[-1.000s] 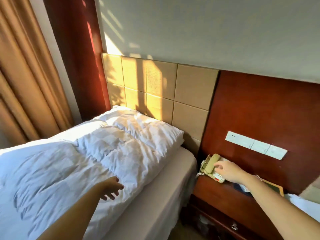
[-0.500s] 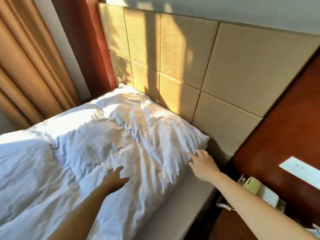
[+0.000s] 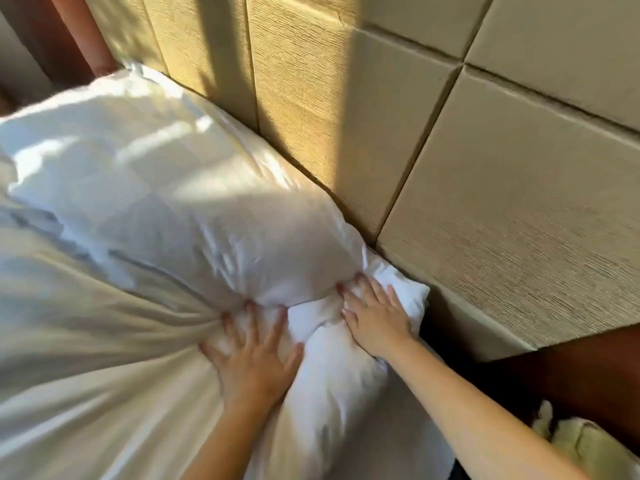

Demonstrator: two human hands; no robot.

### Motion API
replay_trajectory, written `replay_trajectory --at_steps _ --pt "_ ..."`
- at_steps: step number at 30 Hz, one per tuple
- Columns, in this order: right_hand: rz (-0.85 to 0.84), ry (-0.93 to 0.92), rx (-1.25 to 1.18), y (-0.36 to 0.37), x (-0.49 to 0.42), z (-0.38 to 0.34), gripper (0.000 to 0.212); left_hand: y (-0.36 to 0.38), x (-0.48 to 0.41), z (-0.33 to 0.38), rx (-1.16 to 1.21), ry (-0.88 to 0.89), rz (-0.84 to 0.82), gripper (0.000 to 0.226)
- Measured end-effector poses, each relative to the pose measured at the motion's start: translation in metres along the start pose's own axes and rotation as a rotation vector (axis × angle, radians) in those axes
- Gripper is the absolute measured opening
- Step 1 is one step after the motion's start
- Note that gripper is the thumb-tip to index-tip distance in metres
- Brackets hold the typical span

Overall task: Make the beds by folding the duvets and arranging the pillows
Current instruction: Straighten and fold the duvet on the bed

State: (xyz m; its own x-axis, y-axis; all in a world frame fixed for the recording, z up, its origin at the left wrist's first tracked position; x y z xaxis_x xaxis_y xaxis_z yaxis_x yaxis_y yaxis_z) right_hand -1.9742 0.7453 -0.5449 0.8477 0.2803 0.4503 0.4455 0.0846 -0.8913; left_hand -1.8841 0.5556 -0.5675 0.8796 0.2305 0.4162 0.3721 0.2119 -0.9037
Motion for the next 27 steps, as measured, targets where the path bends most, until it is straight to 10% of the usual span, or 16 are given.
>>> replay_trajectory --at_steps 6,10,15,22,27 --pt "0.614 -0.262 -0.106 -0.044 -0.010 -0.041 0.046 -0.023 0.005 0.027 0.136 -0.032 0.303 0.076" --pt "0.227 -0.157 0.029 -0.001 -0.038 0.016 0.069 0.014 0.015 0.042 0.107 -0.065 0.066 0.080" --pt "0.165 -0.118 -0.011 0.027 -0.063 0.030 0.082 0.030 -0.006 0.045 0.068 -0.088 0.054 0.085" --pt "-0.244 0.051 0.070 -0.013 -0.061 0.011 0.067 -0.009 -0.009 0.041 0.101 -0.052 -0.337 0.075" --pt "-0.344 0.024 0.268 -0.053 -0.021 -0.020 0.058 -0.039 0.070 0.005 0.212 -0.012 -0.175 0.053"
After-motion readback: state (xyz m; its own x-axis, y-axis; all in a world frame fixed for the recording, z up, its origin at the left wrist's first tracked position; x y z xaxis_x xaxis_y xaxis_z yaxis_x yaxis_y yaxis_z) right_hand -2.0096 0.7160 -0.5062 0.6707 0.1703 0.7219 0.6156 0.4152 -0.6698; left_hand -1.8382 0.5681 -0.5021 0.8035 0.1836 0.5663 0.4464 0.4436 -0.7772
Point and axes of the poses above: each hand's wrist, its own x-axis away from the middle knuckle, its own y-axis out of the palm, z = x × y, the point moved 1 cm from there along -x, towards the middle knuckle, and after that the axes turned 4 degrees about -z, right-handed, at the moved point
